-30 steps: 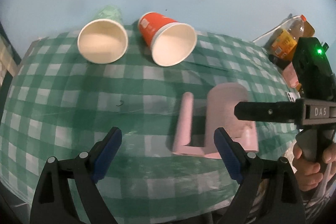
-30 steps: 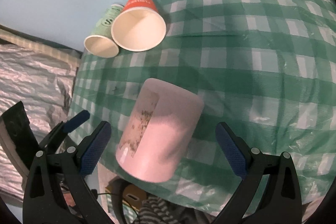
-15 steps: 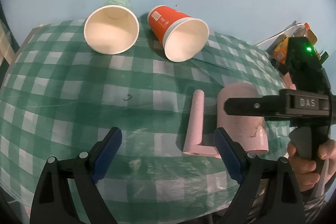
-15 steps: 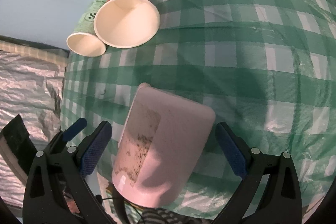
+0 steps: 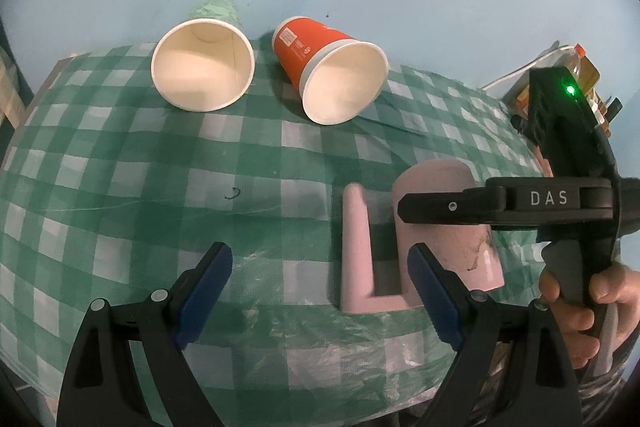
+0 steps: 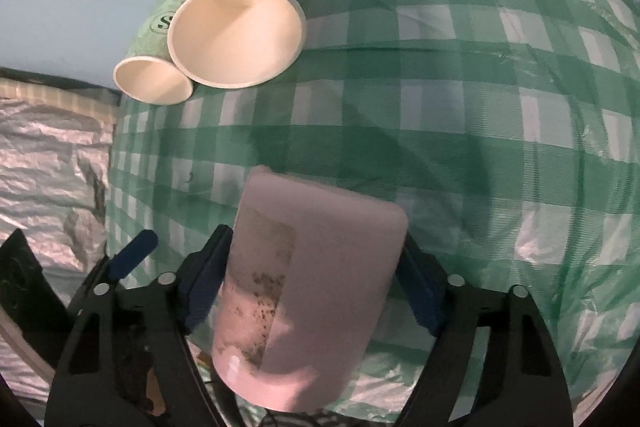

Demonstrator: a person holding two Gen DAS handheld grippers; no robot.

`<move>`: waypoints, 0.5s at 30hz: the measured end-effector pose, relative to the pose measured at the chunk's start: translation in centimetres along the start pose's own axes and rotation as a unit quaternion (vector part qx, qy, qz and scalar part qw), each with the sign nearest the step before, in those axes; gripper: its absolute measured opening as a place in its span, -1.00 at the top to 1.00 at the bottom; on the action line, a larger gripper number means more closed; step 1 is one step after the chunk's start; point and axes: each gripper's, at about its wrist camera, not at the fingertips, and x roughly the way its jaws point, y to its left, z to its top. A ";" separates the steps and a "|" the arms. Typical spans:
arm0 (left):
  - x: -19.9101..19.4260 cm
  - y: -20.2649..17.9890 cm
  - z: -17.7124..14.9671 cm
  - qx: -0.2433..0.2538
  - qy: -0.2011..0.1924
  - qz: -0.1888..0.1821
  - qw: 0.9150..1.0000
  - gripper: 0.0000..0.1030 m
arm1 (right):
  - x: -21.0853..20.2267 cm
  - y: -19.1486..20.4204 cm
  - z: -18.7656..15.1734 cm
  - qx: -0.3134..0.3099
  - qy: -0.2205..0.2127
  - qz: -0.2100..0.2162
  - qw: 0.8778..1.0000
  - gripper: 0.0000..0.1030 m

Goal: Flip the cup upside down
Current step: 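Turn the pink mug upright in the right tool, rim down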

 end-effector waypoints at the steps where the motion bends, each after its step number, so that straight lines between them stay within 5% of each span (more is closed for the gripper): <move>1: 0.0 0.1 0.0 -0.001 -0.001 0.000 1.000 -0.76 | -0.1 -0.1 0.0 -0.001 -0.003 0.006 1.000 -0.48; 8: -0.9 0.2 -0.6 -0.010 -0.022 -0.001 1.000 -0.76 | -1.2 0.1 -1.2 -0.050 -0.044 0.027 0.997 -0.44; 15: -1.8 0.1 -2.0 -0.010 -0.045 0.007 0.999 -0.76 | -4.7 1.8 -4.1 -0.140 -0.159 0.002 0.977 -0.43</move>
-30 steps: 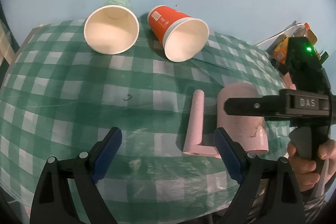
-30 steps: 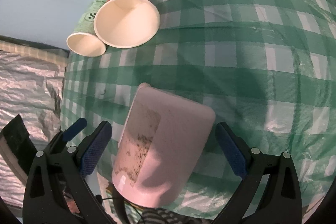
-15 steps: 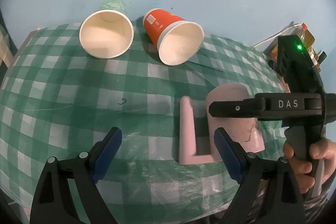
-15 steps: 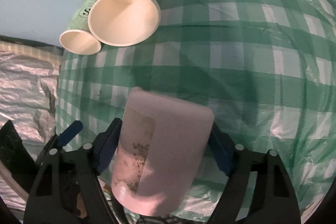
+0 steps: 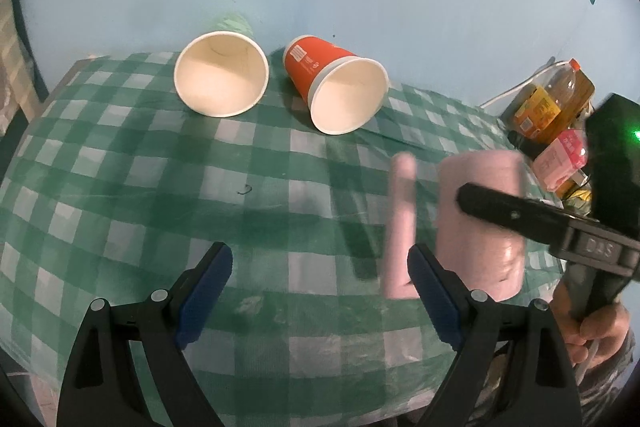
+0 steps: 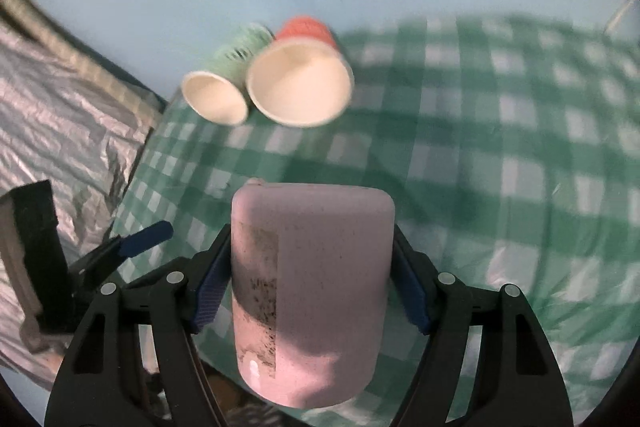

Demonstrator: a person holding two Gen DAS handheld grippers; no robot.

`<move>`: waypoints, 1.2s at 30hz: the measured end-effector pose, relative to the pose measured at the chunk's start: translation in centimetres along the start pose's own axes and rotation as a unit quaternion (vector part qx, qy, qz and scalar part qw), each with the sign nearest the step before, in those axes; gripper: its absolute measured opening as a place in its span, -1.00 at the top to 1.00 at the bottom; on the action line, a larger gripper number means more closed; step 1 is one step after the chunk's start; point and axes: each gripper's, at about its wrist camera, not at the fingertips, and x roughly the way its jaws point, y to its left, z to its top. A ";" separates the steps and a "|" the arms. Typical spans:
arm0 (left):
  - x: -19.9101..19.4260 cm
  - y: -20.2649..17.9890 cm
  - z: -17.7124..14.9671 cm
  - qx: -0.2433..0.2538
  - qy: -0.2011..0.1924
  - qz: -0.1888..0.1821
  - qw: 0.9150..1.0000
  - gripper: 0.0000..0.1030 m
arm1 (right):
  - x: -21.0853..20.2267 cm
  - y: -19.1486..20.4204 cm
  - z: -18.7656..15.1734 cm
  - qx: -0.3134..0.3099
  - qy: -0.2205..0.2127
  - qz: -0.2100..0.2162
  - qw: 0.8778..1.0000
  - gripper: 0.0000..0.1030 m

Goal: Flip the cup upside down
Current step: 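Turn the pink mug upright in the right tool, rim down, then lower the pink mug onto the tablecloth and open the right tool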

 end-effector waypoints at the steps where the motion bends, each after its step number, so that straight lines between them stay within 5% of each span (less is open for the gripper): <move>1: 0.0 -0.1 -0.1 0.002 0.000 0.002 1.000 -0.76 | -0.6 0.4 -0.3 -0.014 -0.020 -0.008 1.000 -0.43; 6: -0.3 -0.1 -0.8 -0.001 -0.009 0.004 1.000 -0.76 | -2.2 2.2 -1.8 -0.087 -0.098 -0.056 0.990 -0.42; 16: -0.3 -0.3 -1.2 0.006 -0.020 0.007 1.000 -0.76 | -3.2 4.4 -4.0 -0.170 -0.240 -0.137 0.946 -0.42; 36: -0.2 0.6 -1.4 -0.003 -0.032 0.017 0.999 -0.76 | 0.8 5.1 -3.3 -0.184 -0.225 -0.174 0.941 -0.42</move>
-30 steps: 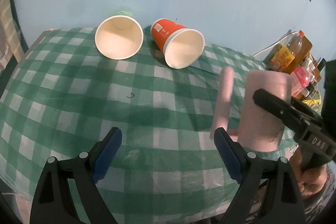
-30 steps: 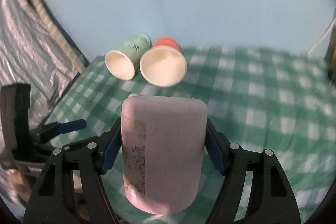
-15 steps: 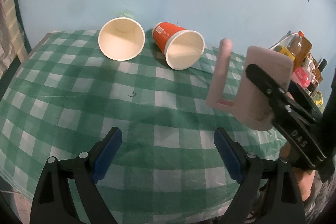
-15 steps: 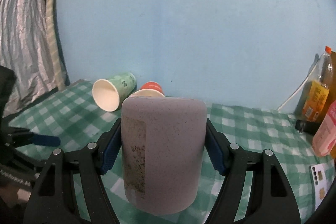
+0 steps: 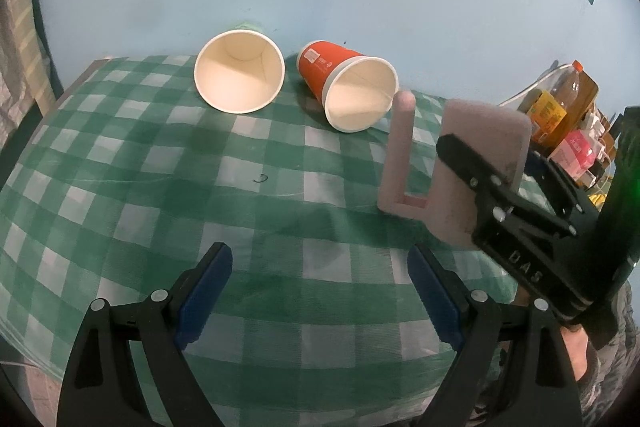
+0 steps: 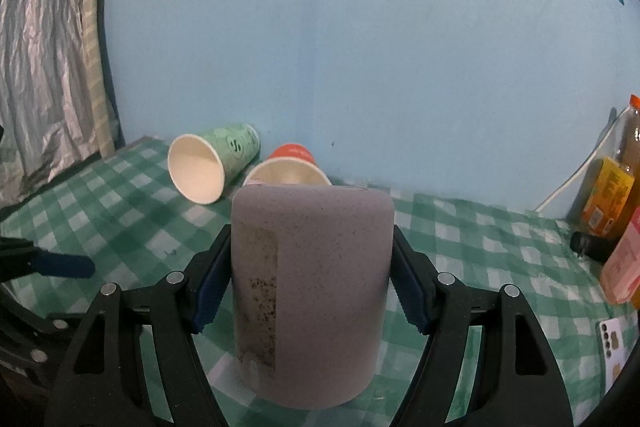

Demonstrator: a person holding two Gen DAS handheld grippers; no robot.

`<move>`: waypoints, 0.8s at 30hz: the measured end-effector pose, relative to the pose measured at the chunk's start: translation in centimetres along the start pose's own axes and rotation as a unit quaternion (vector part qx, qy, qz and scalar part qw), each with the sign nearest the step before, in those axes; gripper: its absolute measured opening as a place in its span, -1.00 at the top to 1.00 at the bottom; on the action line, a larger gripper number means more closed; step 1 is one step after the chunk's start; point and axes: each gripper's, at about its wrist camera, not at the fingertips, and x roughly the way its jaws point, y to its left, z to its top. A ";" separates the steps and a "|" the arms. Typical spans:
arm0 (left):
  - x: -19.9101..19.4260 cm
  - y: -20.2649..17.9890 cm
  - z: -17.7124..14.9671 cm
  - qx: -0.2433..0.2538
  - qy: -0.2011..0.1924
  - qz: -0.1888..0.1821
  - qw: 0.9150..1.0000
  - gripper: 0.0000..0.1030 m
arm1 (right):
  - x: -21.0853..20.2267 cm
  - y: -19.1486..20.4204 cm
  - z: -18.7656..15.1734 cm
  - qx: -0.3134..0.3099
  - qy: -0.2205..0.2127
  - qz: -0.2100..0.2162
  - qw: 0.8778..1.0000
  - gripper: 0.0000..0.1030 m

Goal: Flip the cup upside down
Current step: 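Lower the pink mug onto the tablecloth and open the right tool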

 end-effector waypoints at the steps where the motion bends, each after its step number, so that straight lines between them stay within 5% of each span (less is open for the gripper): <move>1: 0.0 0.0 0.0 0.001 0.000 0.001 1.000 -0.76 | 0.0 0.0 -0.2 -0.002 0.002 0.001 1.000 -0.42; 11: -0.3 -0.5 -0.9 0.007 -0.003 0.003 1.000 -0.76 | -0.5 -0.5 -2.0 0.006 0.057 0.024 0.998 -0.42; 24: -0.3 -1.5 -2.5 0.018 -0.013 -0.002 1.000 -0.76 | -1.6 -1.7 -2.4 0.040 0.048 0.039 0.997 -0.42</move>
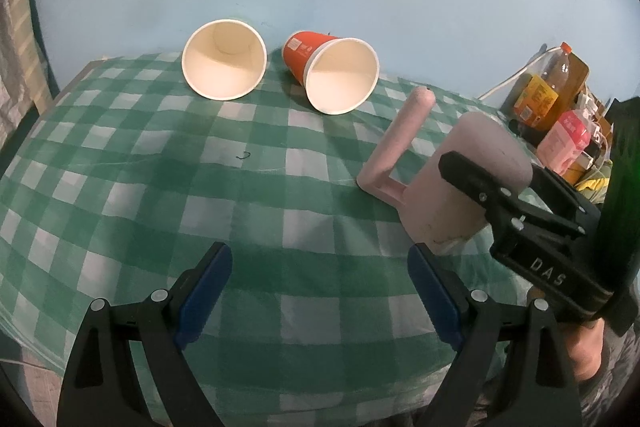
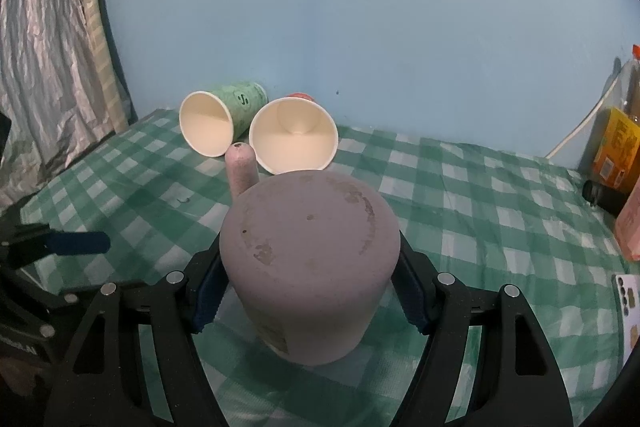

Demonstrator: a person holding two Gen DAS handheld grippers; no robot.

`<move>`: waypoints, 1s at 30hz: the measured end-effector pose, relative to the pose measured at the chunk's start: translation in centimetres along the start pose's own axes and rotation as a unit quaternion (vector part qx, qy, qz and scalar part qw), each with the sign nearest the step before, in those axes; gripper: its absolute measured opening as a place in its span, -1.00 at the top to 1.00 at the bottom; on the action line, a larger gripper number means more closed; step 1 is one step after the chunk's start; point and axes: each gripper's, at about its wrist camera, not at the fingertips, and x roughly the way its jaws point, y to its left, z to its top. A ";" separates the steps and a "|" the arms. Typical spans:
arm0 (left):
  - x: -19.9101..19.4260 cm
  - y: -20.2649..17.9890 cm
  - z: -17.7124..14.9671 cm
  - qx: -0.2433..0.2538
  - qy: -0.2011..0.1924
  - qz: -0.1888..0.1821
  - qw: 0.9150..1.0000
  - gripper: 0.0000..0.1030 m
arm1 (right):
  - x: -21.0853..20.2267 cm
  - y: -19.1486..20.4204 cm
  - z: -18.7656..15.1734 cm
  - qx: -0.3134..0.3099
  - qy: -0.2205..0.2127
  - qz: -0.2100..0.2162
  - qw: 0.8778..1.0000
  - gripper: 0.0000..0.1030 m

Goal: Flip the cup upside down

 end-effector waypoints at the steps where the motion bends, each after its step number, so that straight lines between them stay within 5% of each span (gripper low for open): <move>1: -0.3 0.0 -0.2 -0.002 -0.007 -0.002 1.000 -0.76 | -0.1 -0.1 0.1 0.001 0.000 0.000 1.000 -0.42; 10: -3.1 -2.3 -1.3 0.033 -0.073 0.009 0.997 -0.87 | -3.5 -0.9 0.4 0.027 -0.035 -0.001 0.999 -0.58; 19: -6.4 -5.0 -2.9 0.081 -0.168 0.046 0.981 -0.99 | -9.7 -0.8 0.0 0.021 -0.105 -0.017 0.994 -0.77; 30: -7.9 -3.8 -3.9 0.036 -0.213 0.045 0.975 -0.99 | -12.7 -0.3 -2.0 0.024 -0.138 -0.029 0.990 -0.82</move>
